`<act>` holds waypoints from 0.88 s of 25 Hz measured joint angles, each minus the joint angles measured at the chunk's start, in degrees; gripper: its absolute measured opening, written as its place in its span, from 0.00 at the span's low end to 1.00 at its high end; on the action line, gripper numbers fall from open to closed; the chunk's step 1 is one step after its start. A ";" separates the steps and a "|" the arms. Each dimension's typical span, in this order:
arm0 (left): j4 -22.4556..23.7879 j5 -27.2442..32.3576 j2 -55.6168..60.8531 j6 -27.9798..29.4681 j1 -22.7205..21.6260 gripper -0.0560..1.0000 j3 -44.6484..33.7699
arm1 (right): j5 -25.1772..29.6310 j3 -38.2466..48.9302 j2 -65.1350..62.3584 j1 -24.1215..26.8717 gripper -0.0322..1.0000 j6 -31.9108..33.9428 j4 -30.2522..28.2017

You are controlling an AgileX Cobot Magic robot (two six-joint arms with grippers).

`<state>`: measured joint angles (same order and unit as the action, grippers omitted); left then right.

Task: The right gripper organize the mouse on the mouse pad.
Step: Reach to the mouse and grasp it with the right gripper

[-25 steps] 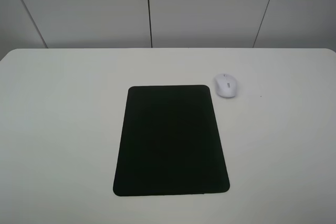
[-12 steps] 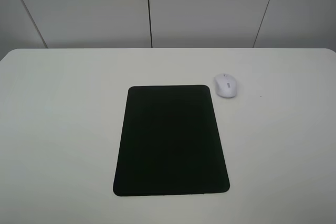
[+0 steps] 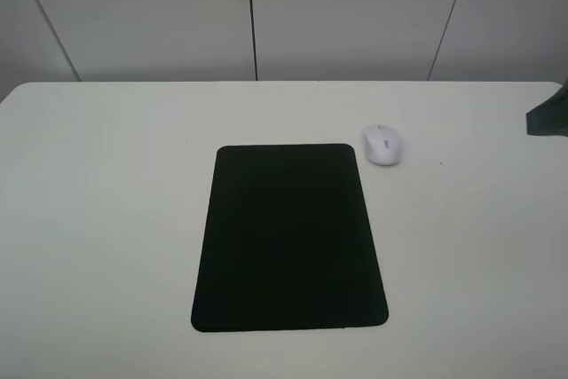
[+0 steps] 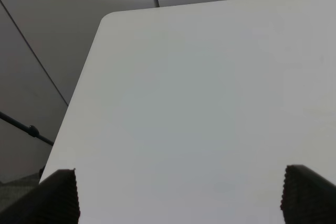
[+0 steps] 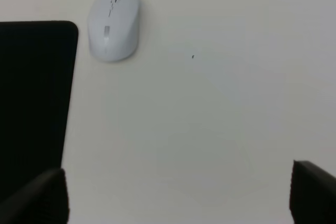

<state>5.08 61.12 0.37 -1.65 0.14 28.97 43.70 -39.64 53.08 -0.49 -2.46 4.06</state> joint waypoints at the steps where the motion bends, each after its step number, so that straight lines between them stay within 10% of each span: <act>1: 0.00 0.00 0.00 0.00 0.00 0.80 0.00 | -0.51 -1.52 3.90 -1.03 0.83 0.00 0.17; 22: 0.00 0.00 0.00 0.00 0.00 0.80 0.00 | 3.16 -41.71 60.20 -12.51 0.83 6.25 -2.19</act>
<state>5.08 61.12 0.37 -1.65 0.14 28.97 46.87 -81.35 113.28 -12.99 3.79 1.87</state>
